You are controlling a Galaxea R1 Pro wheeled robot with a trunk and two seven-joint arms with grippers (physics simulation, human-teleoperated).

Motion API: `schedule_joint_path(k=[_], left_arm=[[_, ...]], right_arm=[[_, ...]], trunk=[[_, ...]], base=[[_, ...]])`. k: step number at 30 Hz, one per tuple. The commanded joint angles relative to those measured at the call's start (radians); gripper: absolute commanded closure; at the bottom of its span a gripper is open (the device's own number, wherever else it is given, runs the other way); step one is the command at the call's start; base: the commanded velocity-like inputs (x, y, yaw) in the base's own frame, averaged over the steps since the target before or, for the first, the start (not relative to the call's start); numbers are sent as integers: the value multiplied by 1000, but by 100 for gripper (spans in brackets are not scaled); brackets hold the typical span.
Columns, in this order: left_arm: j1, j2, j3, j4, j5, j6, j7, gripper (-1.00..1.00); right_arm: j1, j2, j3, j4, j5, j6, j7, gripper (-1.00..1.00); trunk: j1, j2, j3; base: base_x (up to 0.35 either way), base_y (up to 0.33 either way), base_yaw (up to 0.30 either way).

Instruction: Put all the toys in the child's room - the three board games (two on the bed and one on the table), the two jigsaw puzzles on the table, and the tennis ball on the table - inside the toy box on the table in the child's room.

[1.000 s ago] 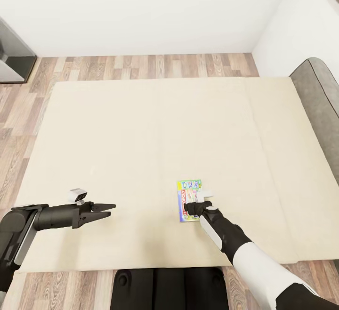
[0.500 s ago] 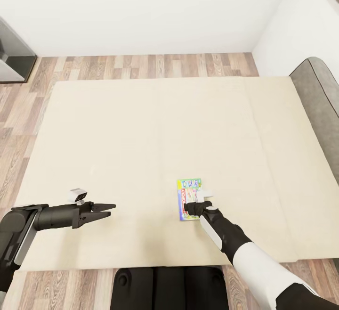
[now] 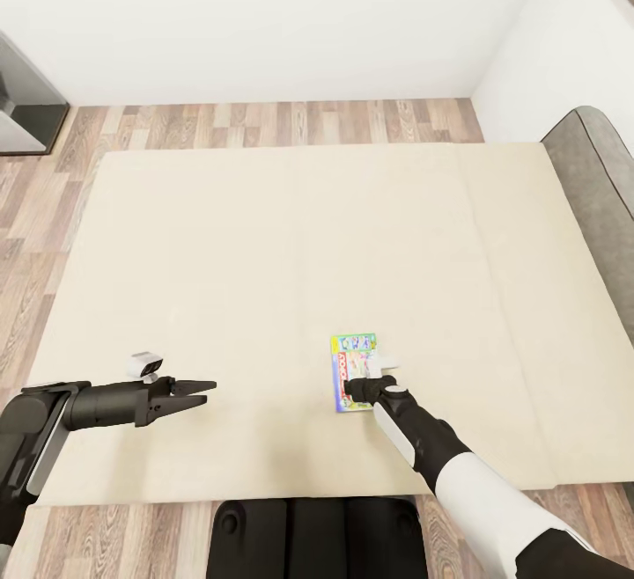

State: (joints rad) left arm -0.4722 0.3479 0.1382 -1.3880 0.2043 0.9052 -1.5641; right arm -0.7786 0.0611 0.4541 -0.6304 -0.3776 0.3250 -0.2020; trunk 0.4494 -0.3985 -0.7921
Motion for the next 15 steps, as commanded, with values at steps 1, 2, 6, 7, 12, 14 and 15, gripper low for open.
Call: schedule_joint_path(k=[1, 2, 6, 7, 12, 14, 15], left_arm=[[0, 0, 0, 0, 0, 11, -4, -100], [0, 0, 0, 0, 0, 11, -4, -100], [0, 0, 0, 0, 0, 11, -4, -100], [0, 0, 0, 0, 0, 11, -4, -100], [0, 0, 0, 0, 0, 12, -4, -100], [0, 0, 0, 0, 0, 12, -4, -100], [0, 0, 0, 0, 0, 11, -4, -100]], right_arm=[[-1, -1, 5, -2, -10, 3, -10, -100], [-1, -1, 5, -2, -10, 3, -10, -100], [-1, -1, 5, -2, -10, 3, -10, -100], [-1, -1, 5, -2, -10, 3, -10, -100], [-1, -1, 5, -2, -10, 3, -10, -100], [-1, -1, 6, -2, -10, 3, -10, -100], [-1, -1, 6, -2, -10, 3, -10, -100]], trunk=[[1, -2, -1], [1, -2, -1], [1, -2, -1], [1, -2, -1], [1, -2, -1], [1, -2, -1], [1, -2, -1]], base=[[0, 0, 0], [0, 0, 0], [0, 58, 0], [0, 119, 0], [0, 146, 0], [0, 161, 0], [0, 163, 0]])
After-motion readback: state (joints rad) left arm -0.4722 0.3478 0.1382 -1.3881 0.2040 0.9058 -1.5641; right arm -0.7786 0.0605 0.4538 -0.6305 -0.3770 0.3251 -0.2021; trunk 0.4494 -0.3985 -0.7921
